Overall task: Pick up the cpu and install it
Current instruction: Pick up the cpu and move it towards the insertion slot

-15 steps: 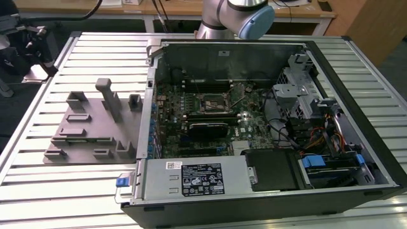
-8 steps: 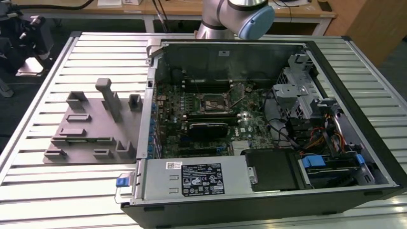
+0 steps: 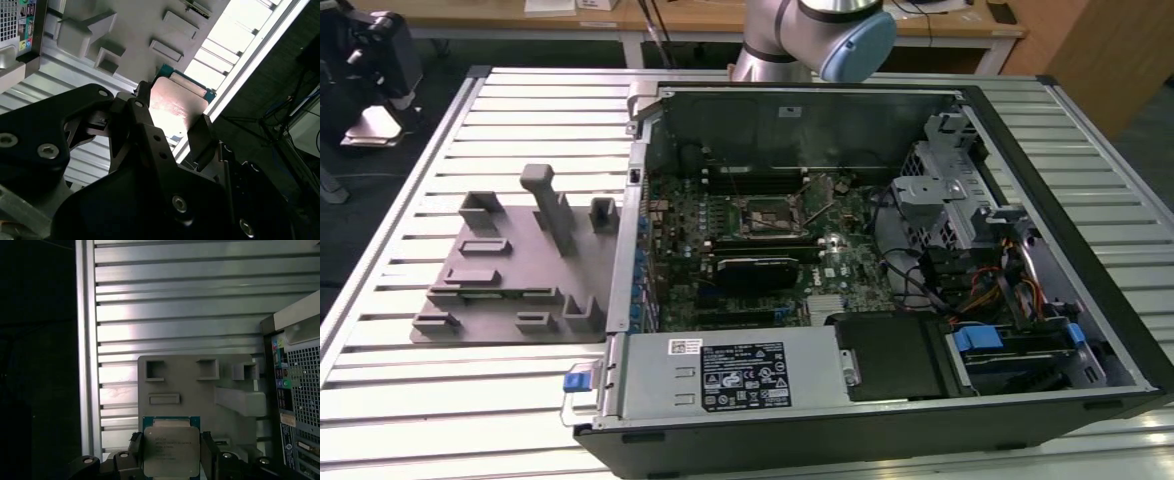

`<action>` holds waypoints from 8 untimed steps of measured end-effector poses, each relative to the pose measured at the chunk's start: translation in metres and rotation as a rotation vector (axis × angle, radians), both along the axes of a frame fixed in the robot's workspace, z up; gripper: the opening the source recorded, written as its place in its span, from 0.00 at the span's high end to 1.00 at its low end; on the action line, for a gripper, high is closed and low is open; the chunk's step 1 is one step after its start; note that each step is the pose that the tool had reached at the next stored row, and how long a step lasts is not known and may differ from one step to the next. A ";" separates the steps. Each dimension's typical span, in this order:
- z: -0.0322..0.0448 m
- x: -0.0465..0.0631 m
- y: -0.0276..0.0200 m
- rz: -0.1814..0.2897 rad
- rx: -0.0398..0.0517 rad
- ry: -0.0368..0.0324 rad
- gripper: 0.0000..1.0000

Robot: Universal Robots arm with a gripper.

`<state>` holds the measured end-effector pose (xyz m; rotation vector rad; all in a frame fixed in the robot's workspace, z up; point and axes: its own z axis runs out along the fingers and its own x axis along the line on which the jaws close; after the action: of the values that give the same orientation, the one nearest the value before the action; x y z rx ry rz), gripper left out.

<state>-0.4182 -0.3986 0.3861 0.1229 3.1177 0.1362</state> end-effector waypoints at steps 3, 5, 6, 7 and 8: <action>0.0001 0.000 0.0000 0.000 0.0001 -0.0002 0.46; 0.0002 0.000 0.0000 0.000 0.0001 -0.0001 0.46; 0.0003 0.000 0.0000 0.000 0.0000 0.0001 0.46; 0.0004 0.001 0.0000 0.000 -0.0001 0.0002 0.46; 0.0003 0.002 0.0000 0.000 0.0000 0.0001 0.46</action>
<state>-0.4160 -0.3987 0.3864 0.1228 3.1179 0.1362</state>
